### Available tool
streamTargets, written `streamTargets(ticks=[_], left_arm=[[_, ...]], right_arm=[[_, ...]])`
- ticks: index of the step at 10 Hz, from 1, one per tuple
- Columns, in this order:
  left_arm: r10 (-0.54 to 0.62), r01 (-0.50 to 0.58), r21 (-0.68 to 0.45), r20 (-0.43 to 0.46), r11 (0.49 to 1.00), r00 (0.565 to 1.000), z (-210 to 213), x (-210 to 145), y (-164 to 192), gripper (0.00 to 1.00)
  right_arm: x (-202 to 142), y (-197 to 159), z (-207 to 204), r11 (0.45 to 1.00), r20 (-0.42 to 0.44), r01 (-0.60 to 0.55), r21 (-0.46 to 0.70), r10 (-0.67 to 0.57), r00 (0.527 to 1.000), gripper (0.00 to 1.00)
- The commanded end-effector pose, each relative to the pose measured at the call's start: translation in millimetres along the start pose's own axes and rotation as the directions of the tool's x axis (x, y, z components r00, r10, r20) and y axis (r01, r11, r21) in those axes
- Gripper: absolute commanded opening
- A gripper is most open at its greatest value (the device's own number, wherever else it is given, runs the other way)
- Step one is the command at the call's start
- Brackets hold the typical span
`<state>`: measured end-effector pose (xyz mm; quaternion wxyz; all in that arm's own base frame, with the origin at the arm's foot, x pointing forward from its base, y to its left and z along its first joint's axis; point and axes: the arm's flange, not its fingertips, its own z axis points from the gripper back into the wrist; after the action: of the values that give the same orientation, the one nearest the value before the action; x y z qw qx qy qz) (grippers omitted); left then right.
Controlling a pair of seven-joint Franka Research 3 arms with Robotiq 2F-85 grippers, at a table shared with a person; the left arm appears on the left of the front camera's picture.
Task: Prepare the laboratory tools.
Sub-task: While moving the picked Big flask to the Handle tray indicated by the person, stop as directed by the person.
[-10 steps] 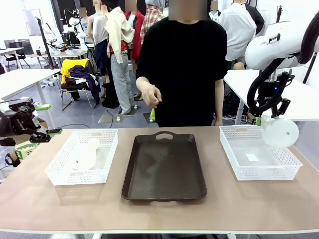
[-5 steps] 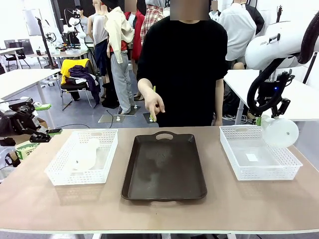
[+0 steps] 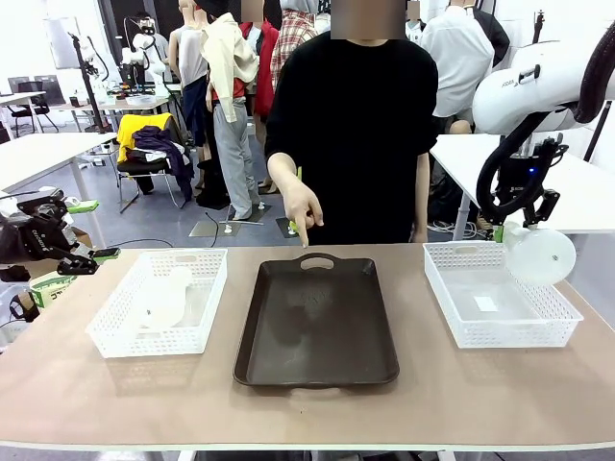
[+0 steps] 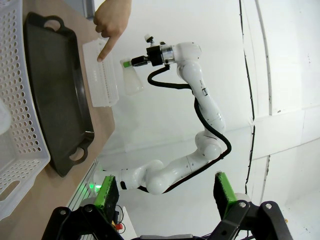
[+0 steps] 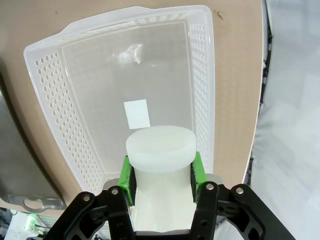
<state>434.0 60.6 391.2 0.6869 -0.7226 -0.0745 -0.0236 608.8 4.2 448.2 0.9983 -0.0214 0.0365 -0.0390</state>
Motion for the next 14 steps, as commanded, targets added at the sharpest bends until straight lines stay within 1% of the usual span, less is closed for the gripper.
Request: streamTargets(ticks=[1,5,6,8,10,12,13,14], left_arm=[[-0.007,0.007,-0.001,0.001,1.0,1.0,0.9,0.0,-1.9,1.0],[-0.007,0.007,-0.001,0.001,1.0,1.0,0.9,0.0,-1.9,1.0],[-0.007,0.007,-0.001,0.001,1.0,1.0,0.9,0.0,-1.9,1.0],[-0.007,0.007,-0.001,0.001,1.0,1.0,0.9,0.0,-1.9,1.0],[-0.007,0.007,-0.001,0.001,1.0,1.0,0.9,0.0,-1.9,1.0],[-0.007,0.007,-0.001,0.001,1.0,1.0,0.9,0.0,-1.9,1.0],[-0.007,0.007,-0.001,0.001,1.0,1.0,0.9,0.0,-1.9,1.0],[-0.007,0.007,-0.001,0.001,1.0,1.0,0.9,0.0,-1.9,1.0]], right_arm=[[0.8,2.3,2.9,1.0,0.016,0.018,-0.006,-0.018,1.0,0.0],[0.8,2.3,2.9,1.0,0.016,0.018,-0.006,-0.018,1.0,0.0],[0.0,0.0,0.0,1.0,0.0,0.0,0.0,0.0,1.0,0.0],[-11.5,13.7,17.6,0.999,0.031,-0.031,0.042,0.03,0.999,0.0],[-35.3,51.3,40.7,0.979,0.053,-0.154,0.133,0.148,0.988,0.0],[-59.6,94.7,62.1,0.956,0.075,-0.259,0.137,0.251,0.965,0.0],[-73.1,117.1,73.4,0.935,0.095,-0.321,0.152,0.309,0.946,0.0],[-91.0,148.4,80.2,0.905,0.1,-0.39,0.168,0.378,0.921,0.0]])
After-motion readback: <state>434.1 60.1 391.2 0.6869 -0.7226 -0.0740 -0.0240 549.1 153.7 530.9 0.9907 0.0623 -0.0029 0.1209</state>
